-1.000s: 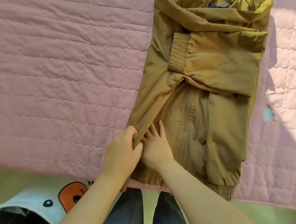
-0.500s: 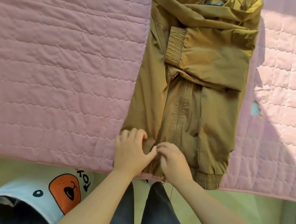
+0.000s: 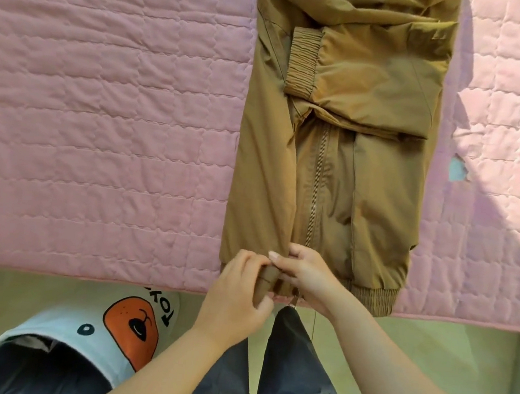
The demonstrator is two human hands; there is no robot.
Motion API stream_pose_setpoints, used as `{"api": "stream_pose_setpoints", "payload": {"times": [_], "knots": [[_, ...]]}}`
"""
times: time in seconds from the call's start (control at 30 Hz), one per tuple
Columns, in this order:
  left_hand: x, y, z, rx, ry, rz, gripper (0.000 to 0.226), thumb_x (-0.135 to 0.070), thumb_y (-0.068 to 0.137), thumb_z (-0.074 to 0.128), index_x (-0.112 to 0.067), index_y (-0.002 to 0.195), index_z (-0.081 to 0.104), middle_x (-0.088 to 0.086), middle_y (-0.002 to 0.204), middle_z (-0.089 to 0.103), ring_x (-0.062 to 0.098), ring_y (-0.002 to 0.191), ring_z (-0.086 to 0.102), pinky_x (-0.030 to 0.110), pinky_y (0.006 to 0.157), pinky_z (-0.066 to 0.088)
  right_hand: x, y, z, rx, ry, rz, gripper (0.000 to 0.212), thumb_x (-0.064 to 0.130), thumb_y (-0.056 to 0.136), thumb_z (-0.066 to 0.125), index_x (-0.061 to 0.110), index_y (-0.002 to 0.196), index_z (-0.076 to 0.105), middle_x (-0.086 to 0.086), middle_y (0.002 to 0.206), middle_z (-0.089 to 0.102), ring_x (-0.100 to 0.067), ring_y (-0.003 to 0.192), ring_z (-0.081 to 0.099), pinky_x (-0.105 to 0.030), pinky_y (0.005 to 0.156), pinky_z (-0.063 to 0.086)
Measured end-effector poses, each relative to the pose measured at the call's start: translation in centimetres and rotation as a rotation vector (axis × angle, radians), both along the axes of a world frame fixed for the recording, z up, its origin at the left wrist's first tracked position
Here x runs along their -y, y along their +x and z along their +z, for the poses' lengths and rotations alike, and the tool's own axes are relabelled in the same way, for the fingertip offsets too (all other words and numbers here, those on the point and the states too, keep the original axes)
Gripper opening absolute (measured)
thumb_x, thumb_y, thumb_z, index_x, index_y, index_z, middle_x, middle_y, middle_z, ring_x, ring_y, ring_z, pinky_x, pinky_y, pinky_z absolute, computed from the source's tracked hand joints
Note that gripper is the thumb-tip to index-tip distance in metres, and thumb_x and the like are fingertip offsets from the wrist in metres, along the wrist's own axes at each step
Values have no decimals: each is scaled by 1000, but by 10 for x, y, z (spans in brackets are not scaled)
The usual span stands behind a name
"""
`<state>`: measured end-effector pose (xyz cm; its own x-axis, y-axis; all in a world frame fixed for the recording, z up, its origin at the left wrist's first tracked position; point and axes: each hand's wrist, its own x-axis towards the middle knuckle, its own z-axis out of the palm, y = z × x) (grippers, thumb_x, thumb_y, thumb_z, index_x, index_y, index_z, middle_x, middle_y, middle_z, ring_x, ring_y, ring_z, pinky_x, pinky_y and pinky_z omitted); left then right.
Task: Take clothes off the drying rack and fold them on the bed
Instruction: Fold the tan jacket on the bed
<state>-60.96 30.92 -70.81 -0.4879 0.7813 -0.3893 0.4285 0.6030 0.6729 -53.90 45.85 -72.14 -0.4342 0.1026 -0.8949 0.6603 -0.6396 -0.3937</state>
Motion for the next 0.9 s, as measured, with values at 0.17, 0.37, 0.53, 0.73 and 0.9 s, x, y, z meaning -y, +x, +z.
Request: {"api": "stream_pose_setpoints", "payload": {"times": [0.17, 0.37, 0.53, 0.73, 0.9], "knots": [[6, 2, -14, -69, -66, 4, 19, -47, 85, 56, -30, 81, 63, -17, 74, 60, 2, 65, 54, 29, 60, 49, -1, 23, -11, 262, 555, 193, 15, 25, 86, 71, 18, 93, 60, 2, 80, 68, -17, 77, 66, -31, 74, 54], [6, -36, -19, 427, -185, 798, 56, -37, 72, 82, -26, 117, 51, -13, 109, 55, 3, 98, 54, 22, 78, 45, 24, -5, -5, 259, 676, 294, 55, 57, 77, 68, 23, 116, 50, 10, 105, 59, -14, 96, 58, -38, 83, 52], [-4, -48, -21, 791, -279, 671, 37, -39, 84, 70, -23, 116, 60, -8, 107, 67, 5, 98, 63, 15, 66, 49, 9, 4, -16, 146, 341, 257, 35, 37, 76, 79, 10, 95, 65, -1, 92, 70, -16, 88, 66, -37, 83, 56], [3, -24, -36, 562, -404, 684, 55, -65, 75, 64, -22, 110, 59, -5, 104, 66, 17, 102, 62, 31, 81, 50, 3, 16, -18, 278, 641, 416, 16, 29, 84, 72, 20, 81, 59, 6, 69, 64, -10, 67, 63, -39, 73, 57], [-17, -31, -21, -256, -254, 382, 67, -55, 82, 65, -28, 138, 39, 4, 141, 35, 24, 131, 35, 49, 106, 34, -17, 6, -4, 34, 1141, 445, 14, 22, 91, 59, 23, 104, 54, 9, 98, 60, -11, 90, 58, -36, 80, 52]]}}
